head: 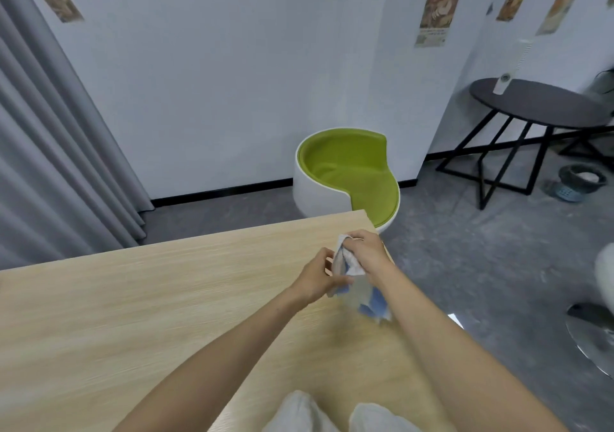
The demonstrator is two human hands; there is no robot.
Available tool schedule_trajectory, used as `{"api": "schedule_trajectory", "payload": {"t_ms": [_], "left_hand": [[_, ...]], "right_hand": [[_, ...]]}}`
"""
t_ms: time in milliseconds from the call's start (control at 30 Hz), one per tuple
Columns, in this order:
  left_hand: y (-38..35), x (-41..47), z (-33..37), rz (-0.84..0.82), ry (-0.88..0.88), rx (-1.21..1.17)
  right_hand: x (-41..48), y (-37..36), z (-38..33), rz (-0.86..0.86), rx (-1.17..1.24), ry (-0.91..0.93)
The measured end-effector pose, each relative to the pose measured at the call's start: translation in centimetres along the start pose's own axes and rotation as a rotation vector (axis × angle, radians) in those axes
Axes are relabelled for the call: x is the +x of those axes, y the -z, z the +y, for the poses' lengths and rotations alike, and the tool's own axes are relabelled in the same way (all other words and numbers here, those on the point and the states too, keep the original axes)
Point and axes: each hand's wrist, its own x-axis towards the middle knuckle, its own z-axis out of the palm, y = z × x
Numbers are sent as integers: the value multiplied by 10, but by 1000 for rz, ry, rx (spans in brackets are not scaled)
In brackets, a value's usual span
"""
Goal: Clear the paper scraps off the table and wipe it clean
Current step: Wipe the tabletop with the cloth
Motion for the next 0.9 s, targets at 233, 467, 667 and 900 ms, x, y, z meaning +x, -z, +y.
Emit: {"api": "schedule_trajectory", "payload": {"t_ms": [233, 467, 667, 900], "left_hand": [[29, 12, -25, 56, 28, 394], [90, 4, -24, 159, 94, -355], [96, -2, -29, 290, 187, -345], [103, 7, -23, 425, 175, -385]], "right_hand": [[6, 23, 3, 112, -89, 4], [11, 41, 19, 82, -182, -80], [14, 33, 34, 84, -264, -142], [22, 29, 12, 118, -142, 14]]}}
